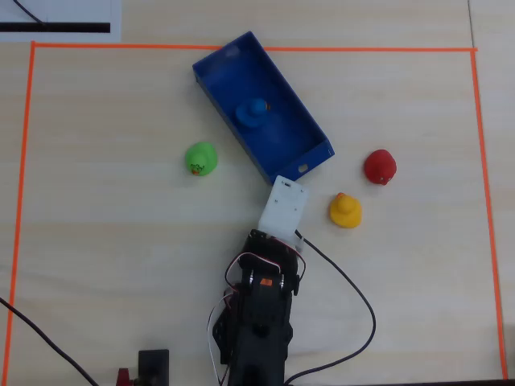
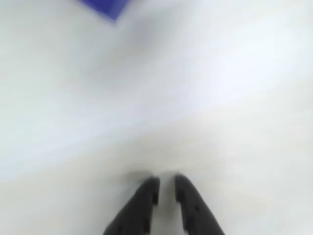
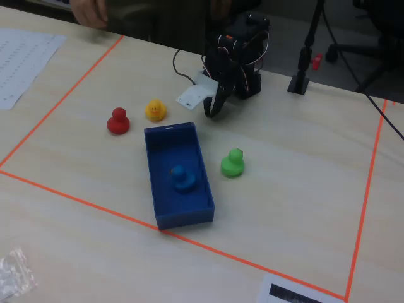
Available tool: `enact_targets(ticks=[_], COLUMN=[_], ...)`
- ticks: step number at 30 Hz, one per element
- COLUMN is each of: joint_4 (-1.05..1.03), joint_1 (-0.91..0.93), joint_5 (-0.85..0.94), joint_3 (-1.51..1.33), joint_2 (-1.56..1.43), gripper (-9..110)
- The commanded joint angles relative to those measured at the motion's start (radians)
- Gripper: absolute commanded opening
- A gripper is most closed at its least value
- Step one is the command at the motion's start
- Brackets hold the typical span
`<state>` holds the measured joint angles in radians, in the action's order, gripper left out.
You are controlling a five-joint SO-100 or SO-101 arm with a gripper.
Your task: Grasp blue duck and put it into box.
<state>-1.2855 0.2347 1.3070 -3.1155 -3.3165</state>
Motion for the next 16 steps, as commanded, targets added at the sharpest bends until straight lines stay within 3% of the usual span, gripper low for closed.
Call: enact_targets(ticks=[1, 16], joint_4=[-0.025, -0.025], joint_1=[-0.015, -0.028], joint_5=[0.002, 0.002], joint_3=[0.005, 0.005], joint_2=[0.008, 0.008], gripper=[1, 2])
